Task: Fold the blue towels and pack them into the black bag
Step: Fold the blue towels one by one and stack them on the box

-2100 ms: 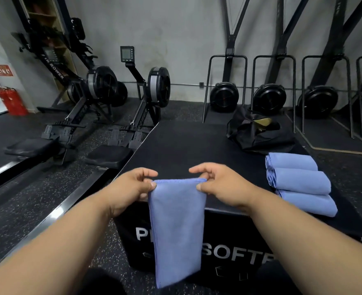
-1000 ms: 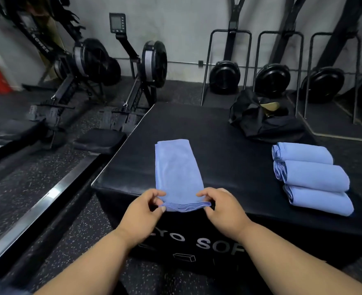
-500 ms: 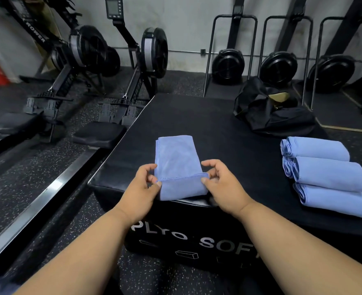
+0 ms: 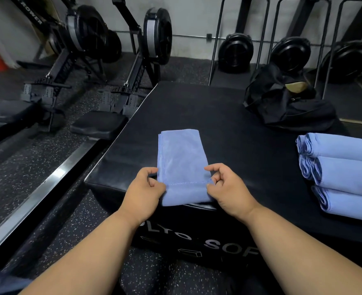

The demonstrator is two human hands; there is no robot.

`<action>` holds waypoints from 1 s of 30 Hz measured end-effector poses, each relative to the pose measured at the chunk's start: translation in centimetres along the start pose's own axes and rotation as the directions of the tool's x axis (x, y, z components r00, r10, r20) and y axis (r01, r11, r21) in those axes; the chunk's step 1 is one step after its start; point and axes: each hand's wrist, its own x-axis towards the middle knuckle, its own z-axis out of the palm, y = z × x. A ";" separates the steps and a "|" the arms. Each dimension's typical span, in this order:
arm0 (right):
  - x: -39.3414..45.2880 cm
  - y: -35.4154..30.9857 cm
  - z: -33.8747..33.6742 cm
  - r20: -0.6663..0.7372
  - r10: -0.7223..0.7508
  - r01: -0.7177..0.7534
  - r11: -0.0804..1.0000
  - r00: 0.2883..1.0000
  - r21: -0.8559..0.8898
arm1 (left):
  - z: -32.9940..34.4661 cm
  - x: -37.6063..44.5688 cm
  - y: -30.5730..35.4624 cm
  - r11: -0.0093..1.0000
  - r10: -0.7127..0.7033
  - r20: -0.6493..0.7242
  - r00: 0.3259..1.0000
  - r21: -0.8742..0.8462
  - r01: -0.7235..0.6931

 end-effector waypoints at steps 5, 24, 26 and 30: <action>-0.5 0.4 0.5 -0.013 -0.064 0.062 0.993 0.998 -0.104 | 0.7 -1.1 0.2 0.994 0.050 -0.046 0.998 0.096 -0.045; -3.2 2.2 -0.6 0.106 -0.283 0.301 0.847 0.953 -0.438 | -0.1 -2.8 -3.3 0.677 0.496 0.209 0.842 0.515 -0.527; -3.0 2.3 -0.7 0.106 -0.292 0.308 0.844 0.951 -0.438 | 0.2 -2.6 -3.2 0.709 0.490 0.158 0.858 0.501 -0.497; -2.7 2.4 -0.4 0.067 -0.287 0.288 0.857 0.956 -0.427 | 0.3 -2.2 -2.9 0.773 0.459 0.083 0.885 0.454 -0.443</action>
